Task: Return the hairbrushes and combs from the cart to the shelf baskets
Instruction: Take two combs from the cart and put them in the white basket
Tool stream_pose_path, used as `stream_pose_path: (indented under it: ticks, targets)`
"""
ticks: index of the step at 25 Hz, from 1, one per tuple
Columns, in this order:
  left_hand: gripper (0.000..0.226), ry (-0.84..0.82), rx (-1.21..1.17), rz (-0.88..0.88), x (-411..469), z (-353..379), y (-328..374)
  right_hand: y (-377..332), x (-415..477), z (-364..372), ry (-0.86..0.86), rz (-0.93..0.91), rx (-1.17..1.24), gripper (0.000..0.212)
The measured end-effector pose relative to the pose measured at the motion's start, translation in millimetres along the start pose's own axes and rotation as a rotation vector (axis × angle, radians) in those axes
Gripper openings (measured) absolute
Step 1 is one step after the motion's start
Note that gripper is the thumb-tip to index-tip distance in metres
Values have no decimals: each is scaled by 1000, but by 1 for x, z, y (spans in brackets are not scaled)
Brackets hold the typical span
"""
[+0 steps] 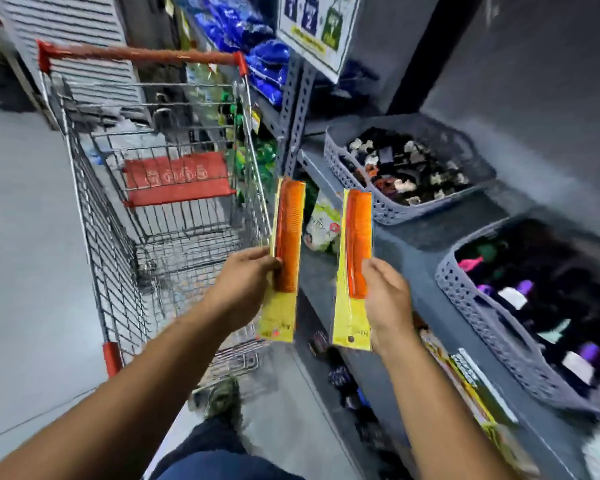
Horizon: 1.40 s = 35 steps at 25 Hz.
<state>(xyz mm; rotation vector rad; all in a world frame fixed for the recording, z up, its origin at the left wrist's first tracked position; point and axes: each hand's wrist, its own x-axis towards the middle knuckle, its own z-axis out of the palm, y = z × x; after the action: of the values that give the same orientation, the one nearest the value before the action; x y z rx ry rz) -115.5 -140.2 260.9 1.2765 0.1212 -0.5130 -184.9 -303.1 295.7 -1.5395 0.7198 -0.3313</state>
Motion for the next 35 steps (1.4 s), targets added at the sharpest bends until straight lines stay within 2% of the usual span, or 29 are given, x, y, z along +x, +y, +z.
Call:
stream_pose_path:
  ticks: [2,4,9,15,18,23,26,28,30,32,35]
  targets:
    - [37,-110,-14,-4,-12,38,3,-11,-12,-36,74,-30,72,22]
    - [31,-210,-30,-23,-21,71,4,-15,-21,-68,159,-37,92,13]
    - [21,-493,52,-102,-34,163,-1,-19,-43,-153,444,-50,121,30]
    - [22,-768,157,-161,-46,250,-19,-19,-73,-225,697,-73,148,34]
    - [30,-870,214,-150,-64,289,-29,-17,-90,-260,811,-72,153,35]
    - [30,-997,313,-161,-92,346,-46,-15,-113,-307,910,-123,161,30]
    - [33,-1010,363,-202,-106,378,-56,-5,-121,-336,947,-153,86,26]
    - [29,-1011,422,-215,-114,395,-61,1,-124,-354,947,-161,42,21]
    - [23,-997,469,-206,-120,412,-73,5,-127,-373,956,-152,25,25]
    - [8,-981,532,-150,-120,424,-87,9,-125,-391,984,-132,-33,31]
    - [25,-909,608,-74,-121,439,-109,23,-122,-424,1026,-52,-218,36]
